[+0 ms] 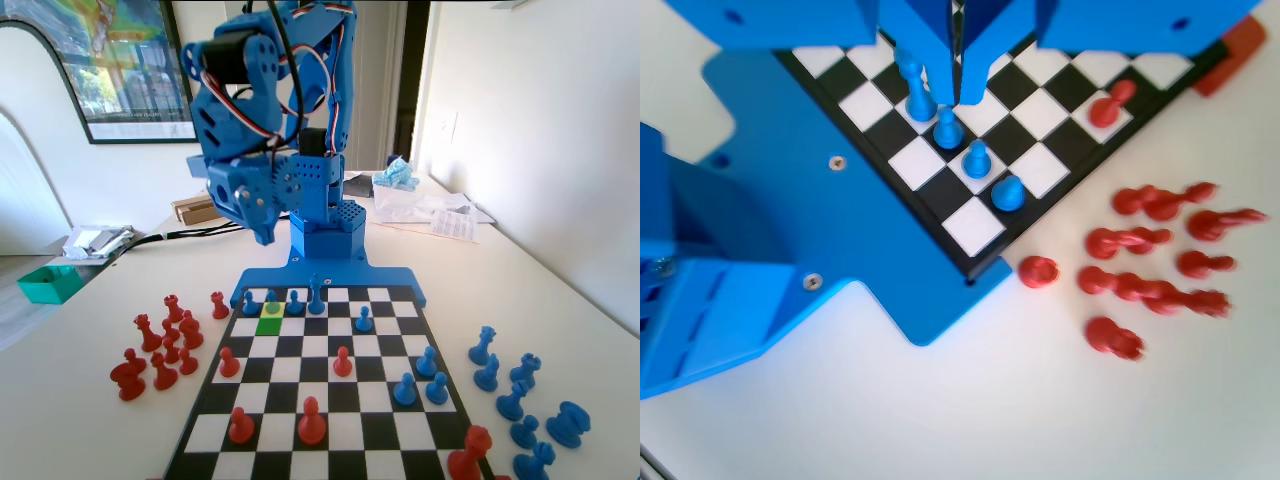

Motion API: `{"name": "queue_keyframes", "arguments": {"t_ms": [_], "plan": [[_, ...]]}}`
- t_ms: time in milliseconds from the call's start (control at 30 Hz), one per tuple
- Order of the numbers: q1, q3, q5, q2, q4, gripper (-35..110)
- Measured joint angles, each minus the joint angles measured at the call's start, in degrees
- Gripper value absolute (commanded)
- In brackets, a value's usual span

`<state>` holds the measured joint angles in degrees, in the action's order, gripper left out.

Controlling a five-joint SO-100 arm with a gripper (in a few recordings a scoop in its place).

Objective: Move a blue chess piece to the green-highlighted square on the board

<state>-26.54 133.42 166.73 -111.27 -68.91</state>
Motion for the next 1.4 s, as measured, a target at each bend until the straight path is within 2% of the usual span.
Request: {"name": "queue_keyframes", "arguments": {"t_ms": [600, 1400], "plan": [[1.8, 5.3, 0.2, 0.0, 8.3, 12], [1.8, 1.3, 0.2, 10.1, 13.4, 12]]}}
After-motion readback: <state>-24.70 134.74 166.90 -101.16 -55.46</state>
